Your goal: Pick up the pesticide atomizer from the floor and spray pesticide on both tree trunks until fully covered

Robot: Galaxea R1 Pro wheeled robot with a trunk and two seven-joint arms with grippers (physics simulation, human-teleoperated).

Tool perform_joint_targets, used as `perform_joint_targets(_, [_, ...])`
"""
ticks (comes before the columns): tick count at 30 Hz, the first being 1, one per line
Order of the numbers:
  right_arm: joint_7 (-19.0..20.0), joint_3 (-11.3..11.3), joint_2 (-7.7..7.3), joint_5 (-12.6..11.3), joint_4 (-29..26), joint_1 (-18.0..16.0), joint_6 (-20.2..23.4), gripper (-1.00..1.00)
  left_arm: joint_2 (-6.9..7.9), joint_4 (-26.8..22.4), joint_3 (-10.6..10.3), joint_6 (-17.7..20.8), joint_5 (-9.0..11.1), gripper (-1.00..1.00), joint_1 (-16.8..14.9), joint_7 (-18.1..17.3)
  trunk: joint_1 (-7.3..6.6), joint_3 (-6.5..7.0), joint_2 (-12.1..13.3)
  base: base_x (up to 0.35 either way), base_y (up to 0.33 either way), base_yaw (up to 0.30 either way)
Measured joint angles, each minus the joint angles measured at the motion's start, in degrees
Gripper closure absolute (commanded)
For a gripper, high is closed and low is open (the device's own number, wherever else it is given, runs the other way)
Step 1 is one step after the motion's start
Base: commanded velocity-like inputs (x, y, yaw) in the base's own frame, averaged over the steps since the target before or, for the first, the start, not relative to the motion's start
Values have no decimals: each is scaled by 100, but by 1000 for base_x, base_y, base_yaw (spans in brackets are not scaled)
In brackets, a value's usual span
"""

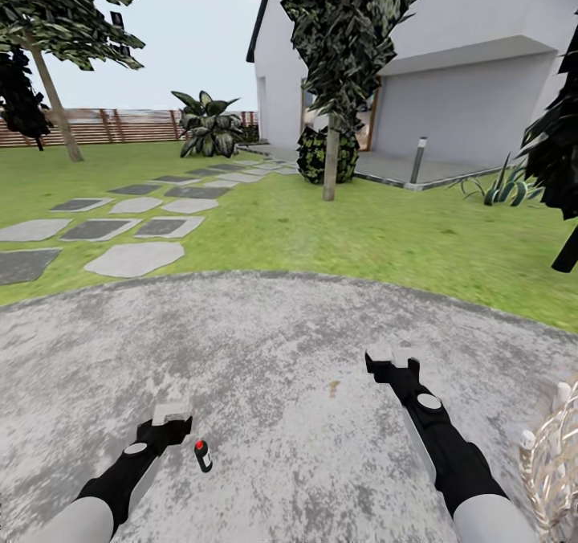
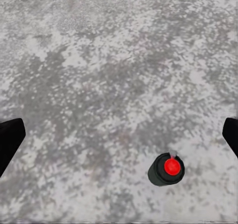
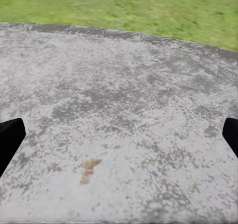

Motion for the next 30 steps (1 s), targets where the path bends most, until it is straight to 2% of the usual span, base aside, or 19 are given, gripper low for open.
perform_joint_targets(11, [0,2,0,1,-21,0,0,-100,1,4,1,0,0,-100,7,0,28,-341,-15,0,0,0])
perform_joint_targets(21, [-3,5,0,88,0,5,-1,-100,-11,6,-4,0,6,-100,7,0,54,-577,-29,0,0,0])
perform_joint_targets(30, [-1,3,5,91,-7,7,-1,-100,-9,1,-224,-4,4,-100,7,7,77,-776,-41,0,0,0])
